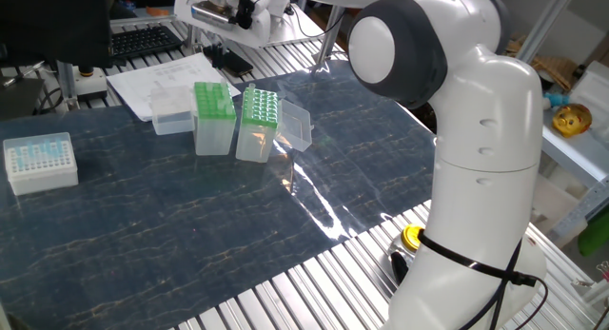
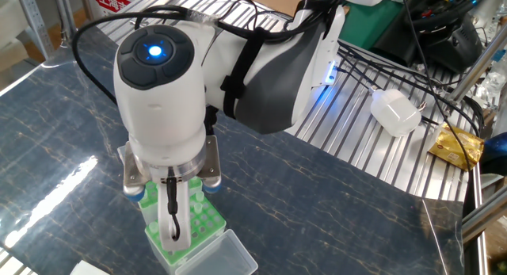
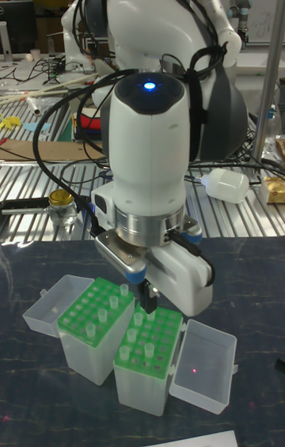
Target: Transfer all large pipette tips from one holder to another
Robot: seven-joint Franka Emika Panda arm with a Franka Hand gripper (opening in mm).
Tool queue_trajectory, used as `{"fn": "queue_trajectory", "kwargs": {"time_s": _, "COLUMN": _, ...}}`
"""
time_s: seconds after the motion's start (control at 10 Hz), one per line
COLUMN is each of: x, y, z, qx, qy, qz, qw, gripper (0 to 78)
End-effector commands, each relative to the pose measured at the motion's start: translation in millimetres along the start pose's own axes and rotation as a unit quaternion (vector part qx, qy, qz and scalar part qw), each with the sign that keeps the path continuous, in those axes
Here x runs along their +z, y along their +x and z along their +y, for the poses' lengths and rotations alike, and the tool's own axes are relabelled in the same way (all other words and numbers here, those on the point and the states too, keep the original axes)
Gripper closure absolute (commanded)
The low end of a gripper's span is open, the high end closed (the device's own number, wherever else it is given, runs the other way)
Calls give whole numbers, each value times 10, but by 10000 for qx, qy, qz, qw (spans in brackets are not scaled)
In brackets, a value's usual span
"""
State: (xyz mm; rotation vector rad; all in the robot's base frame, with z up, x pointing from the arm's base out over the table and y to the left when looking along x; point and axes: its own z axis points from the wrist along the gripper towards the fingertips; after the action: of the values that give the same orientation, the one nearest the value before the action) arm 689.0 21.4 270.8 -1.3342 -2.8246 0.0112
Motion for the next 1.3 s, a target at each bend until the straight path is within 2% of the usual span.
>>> {"fn": "queue_trajectory", "kwargs": {"time_s": 0.1, "x": 96, "y": 71, "z": 109, "qx": 895, "qy": -101, "qz": -170, "qw": 9958, "gripper": 764}}
{"fn": "queue_trajectory", "kwargs": {"time_s": 0.5, "x": 129, "y": 73, "z": 121, "qx": 1134, "qy": -129, "qz": -148, "qw": 9934, "gripper": 764}}
{"fn": "queue_trajectory", "kwargs": {"time_s": 1.3, "x": 312, "y": 63, "z": 169, "qx": 1432, "qy": -306, "qz": -277, "qw": 9888, "gripper": 764}}
